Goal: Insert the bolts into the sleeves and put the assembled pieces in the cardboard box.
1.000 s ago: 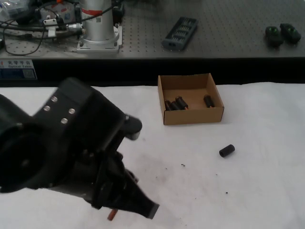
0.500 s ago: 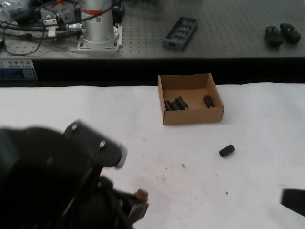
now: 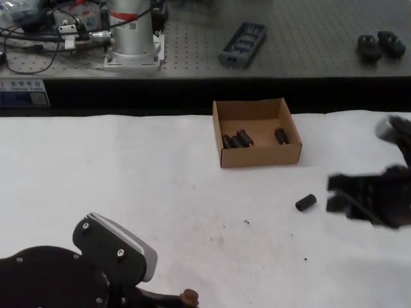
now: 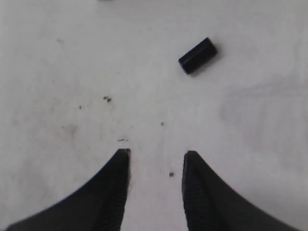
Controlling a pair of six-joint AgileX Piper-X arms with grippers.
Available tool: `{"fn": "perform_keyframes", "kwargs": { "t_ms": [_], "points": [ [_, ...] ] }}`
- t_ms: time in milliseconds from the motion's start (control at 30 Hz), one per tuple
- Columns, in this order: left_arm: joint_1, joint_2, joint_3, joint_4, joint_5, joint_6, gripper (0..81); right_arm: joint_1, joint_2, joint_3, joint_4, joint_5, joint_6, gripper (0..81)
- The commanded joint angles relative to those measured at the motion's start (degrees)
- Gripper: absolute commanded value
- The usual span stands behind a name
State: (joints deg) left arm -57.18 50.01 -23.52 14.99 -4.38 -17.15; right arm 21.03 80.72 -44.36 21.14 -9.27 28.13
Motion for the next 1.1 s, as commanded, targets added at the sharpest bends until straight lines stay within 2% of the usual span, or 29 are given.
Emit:
{"fn": "perform_keyframes", "kwargs": {
  "t_ms": [0,200,567,900,1067],
  "points": [
    [-0.27,-0.59,-0.11,-1.44,-2.02,-0.6,0.6,-0.39,1.08,-1.36,-1.37,1.73,1.45,28.6],
    [-0.27,-0.59,0.03,-1.44,-3.55,-0.27,0.6,-0.51,6.79,-7.27,-1.37,4.85,5.73,28.6],
    [-0.27,-0.59,1.48,-1.85,-4.05,0.77,0.6,-3.63,16.73,-11.37,-1.04,-0.42,16.25,28.6],
    [-0.27,-0.59,2.26,-2.75,-4.18,2.87,0.6,-4.2,22.75,-12.96,-1.73,-1.25,15.49,28.6],
    [-0.27,-0.59,2.26,-2.75,-4.41,2.94,0.6,-4.2,22.84,-16.88,-1.74,-8.61,15.36,28.6]
  ]
}}
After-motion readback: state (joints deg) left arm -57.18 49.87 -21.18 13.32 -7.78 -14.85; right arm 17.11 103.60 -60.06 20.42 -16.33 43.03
